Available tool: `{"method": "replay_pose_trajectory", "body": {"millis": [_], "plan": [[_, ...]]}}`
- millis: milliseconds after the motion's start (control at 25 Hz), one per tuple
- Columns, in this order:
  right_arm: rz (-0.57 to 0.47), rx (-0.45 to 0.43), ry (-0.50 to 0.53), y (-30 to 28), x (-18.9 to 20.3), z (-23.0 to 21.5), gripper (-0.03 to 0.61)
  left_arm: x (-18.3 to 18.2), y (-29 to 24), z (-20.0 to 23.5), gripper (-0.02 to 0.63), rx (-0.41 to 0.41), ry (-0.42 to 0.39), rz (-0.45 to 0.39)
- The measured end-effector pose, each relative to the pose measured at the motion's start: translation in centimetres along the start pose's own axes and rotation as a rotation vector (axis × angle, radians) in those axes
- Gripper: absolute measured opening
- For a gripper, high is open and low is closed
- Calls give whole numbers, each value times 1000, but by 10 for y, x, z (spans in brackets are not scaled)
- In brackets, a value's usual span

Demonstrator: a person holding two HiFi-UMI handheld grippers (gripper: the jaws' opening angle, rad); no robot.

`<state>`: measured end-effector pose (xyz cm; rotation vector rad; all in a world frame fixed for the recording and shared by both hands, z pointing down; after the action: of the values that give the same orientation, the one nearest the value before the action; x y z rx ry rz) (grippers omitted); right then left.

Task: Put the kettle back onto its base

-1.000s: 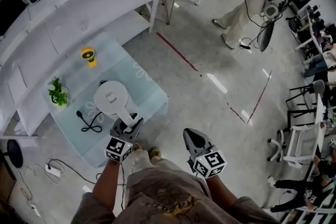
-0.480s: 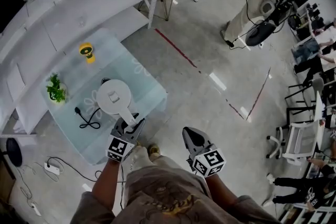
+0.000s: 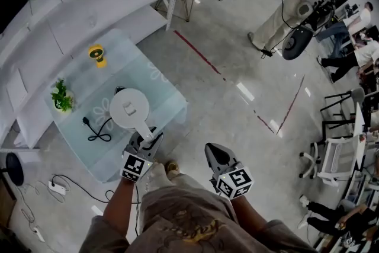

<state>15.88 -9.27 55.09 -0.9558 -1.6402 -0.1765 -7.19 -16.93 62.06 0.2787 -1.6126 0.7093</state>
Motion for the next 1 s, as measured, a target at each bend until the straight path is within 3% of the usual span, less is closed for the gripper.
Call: {"method": "replay_pose_trajectory", "body": {"millis": [1000], "plan": [[20,-21,-5,6,14,10,0,14,3,-10,135,-43,-51,34]]}}
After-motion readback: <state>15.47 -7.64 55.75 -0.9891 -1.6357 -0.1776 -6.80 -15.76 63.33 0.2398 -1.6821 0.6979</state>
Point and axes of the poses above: the fingertips, and each gripper's own axes: y backward along the fingers, z to its left, x out of its underside, the point moved 6 cm from there along y, backward along the fingers, and after that the axes turned 15 degrees about -x, right-handed, at the moved point
